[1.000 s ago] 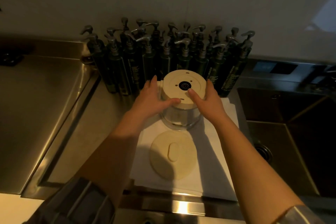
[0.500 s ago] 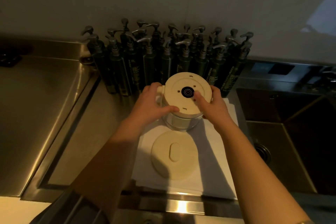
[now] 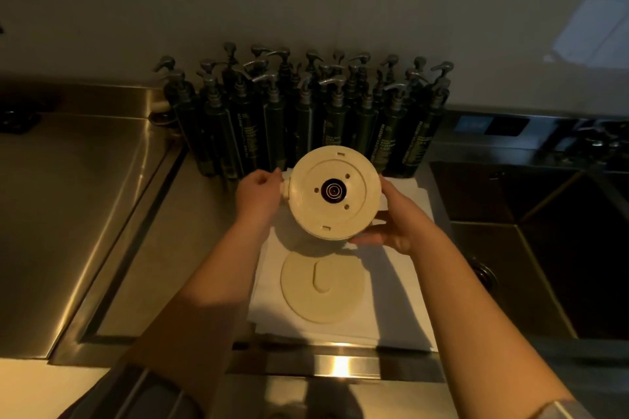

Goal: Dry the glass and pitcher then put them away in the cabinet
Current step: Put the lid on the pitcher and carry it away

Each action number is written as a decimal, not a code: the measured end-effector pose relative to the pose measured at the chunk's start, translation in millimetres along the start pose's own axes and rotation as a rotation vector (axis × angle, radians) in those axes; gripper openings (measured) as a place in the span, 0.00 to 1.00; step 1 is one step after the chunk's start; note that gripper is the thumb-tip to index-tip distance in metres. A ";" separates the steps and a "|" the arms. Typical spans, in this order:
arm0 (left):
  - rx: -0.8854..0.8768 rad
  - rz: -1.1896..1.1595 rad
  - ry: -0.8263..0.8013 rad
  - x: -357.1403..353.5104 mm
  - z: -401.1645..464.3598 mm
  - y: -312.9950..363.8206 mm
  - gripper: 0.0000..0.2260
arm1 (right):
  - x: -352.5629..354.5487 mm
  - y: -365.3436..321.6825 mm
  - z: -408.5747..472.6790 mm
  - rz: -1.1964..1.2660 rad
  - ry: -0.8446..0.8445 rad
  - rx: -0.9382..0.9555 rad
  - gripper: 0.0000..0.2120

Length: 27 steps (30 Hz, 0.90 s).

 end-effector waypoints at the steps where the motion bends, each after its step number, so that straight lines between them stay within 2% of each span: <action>1: 0.040 0.001 -0.012 1.5 1.2 -2.1 0.07 | -0.4 1.6 -2.0 0.000 -0.005 0.016 0.33; 3: 0.092 -0.001 -0.023 4.6 -0.6 -4.2 0.06 | -1.8 3.5 -6.8 0.015 -0.010 0.032 0.23; 7: 0.107 -0.048 -0.051 14.7 -7.2 -5.1 0.19 | -6.4 5.8 -13.5 -0.022 0.002 0.095 0.13; 8: 0.100 -0.051 -0.067 18.6 -9.4 -5.6 0.22 | -8.6 5.7 -15.3 -0.033 0.003 0.117 0.13; 12: -0.009 0.034 -0.117 37.9 -17.5 -0.7 0.24 | -17.6 4.7 -13.9 -0.124 -0.037 0.169 0.31; 13: -0.036 0.056 -0.104 43.1 -17.7 0.5 0.24 | -19.4 4.3 -13.8 -0.145 -0.046 0.185 0.33; 17: -0.067 0.084 -0.069 68.8 -13.0 1.6 0.25 | -33.8 -1.0 -16.6 -0.268 -0.142 0.352 0.26; 22: -0.048 0.066 -0.015 100.1 -6.5 -4.3 0.27 | -65.9 -8.1 -10.2 -0.409 -0.201 0.521 0.35; 27: -0.015 0.050 0.048 121.1 3.6 -19.2 0.36 | -96.8 -11.3 9.1 -0.579 -0.268 0.617 0.44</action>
Point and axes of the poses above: each hand's wrist, its own z-axis towards the middle knuckle, its own x-axis out of the back of the hand, y = z × x, the point moved 2 cm from there along z, towards the middle knuckle, and after that the axes turned 6 degrees about y, right-handed, at the moved point
